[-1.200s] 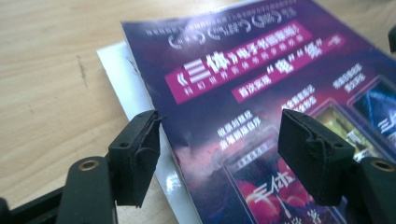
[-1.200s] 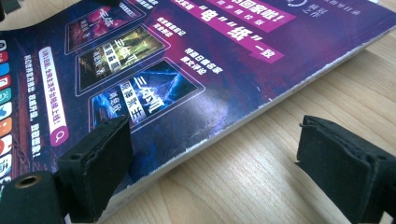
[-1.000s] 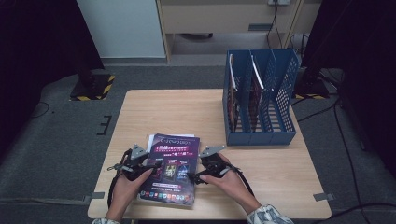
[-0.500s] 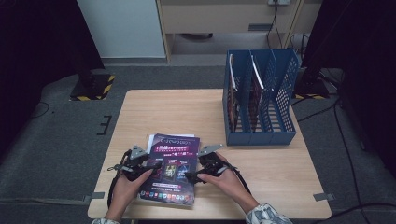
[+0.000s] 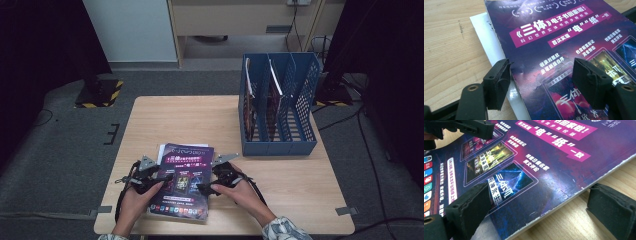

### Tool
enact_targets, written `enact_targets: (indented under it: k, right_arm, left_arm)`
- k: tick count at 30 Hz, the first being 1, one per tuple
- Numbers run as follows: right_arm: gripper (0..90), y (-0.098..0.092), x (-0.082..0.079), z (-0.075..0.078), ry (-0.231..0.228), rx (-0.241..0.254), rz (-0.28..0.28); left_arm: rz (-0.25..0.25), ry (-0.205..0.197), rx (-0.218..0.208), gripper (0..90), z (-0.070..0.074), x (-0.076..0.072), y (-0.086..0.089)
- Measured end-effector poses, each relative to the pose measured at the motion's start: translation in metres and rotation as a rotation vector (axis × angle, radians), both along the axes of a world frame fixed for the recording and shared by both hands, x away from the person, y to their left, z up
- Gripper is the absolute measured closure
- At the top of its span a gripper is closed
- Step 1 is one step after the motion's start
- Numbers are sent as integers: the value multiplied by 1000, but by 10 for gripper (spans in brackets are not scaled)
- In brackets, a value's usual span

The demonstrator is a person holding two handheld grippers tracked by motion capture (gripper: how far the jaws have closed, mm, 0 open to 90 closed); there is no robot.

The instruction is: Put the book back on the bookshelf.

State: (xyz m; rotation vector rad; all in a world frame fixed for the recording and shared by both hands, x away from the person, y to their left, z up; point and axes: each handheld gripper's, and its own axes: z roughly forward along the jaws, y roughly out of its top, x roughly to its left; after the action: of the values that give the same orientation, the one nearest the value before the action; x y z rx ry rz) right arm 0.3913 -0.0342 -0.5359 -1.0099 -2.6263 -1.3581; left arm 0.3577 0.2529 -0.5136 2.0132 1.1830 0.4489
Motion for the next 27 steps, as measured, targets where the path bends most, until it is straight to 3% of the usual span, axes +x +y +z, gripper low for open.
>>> enact_targets:
  k: [5,15,19,27]
  right_arm:
    - [34,4,2,-3,-22,24,-7]
    - [86,7,6,-1,-3,33,-31]
    - [164,6,6,8,-35,37,-43]
    - [167,14,9,28,-46,98,-43]
  left_arm:
    - [1,-3,-3,301,0,0,0]
    - [1,-3,-7,300,-1,-1,1]
    - [0,-4,-7,300,-1,-1,2]
    - [4,-4,-6,298,-1,-1,4]
